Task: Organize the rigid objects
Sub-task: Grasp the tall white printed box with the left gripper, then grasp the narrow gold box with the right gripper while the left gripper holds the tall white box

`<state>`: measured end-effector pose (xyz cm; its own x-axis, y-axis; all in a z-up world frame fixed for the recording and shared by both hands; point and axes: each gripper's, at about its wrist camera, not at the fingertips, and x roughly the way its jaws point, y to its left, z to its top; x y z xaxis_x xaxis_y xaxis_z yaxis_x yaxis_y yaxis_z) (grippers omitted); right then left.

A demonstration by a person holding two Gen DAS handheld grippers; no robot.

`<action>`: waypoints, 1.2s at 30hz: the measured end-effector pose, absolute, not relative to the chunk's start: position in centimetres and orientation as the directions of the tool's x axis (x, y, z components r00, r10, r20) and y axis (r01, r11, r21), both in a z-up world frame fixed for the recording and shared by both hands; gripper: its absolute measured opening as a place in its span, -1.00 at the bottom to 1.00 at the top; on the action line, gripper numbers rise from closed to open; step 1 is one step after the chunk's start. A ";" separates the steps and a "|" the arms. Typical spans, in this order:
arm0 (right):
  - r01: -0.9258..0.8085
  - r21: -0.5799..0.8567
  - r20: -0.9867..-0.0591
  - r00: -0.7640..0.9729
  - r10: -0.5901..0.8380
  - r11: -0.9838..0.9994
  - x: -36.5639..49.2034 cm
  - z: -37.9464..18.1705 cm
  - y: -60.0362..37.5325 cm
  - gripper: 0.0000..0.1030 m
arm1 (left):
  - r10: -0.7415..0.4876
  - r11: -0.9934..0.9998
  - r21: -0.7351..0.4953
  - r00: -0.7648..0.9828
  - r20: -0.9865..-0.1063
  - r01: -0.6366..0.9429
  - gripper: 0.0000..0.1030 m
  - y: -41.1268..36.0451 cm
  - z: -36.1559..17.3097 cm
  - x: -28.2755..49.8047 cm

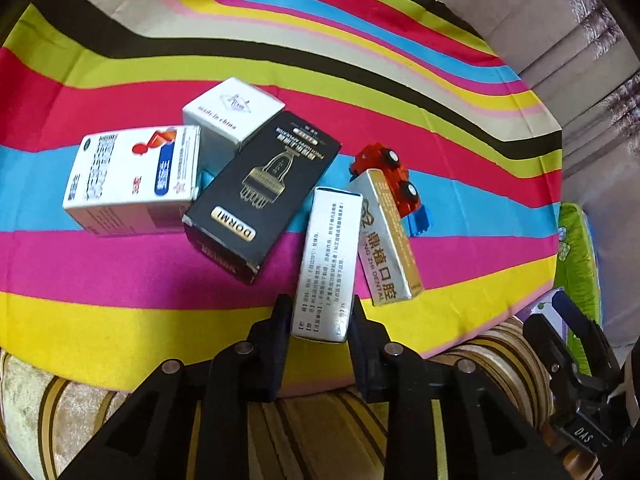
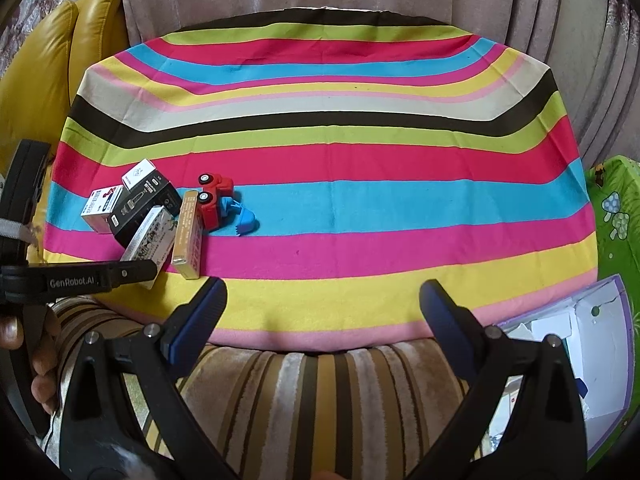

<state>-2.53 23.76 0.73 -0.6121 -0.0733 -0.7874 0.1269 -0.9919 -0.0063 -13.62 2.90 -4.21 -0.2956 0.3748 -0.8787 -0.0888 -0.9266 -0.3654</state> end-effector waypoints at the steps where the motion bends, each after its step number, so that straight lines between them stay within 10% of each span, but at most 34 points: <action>1: 0.131 -0.011 -0.787 -0.613 -0.072 -0.991 -2.5 0.7 23.6 0.90 | 0.376 -0.926 -0.364 -0.301 -0.876 -0.099 -0.46 3.0 -4.1 -13.5; 36: 0.447 -0.031 -0.900 -0.402 -0.170 -0.894 -7.5 -3.1 12.3 0.09 | 0.351 -0.926 -0.363 -0.585 -0.731 -0.101 -0.49 0.9 0.6 -11.4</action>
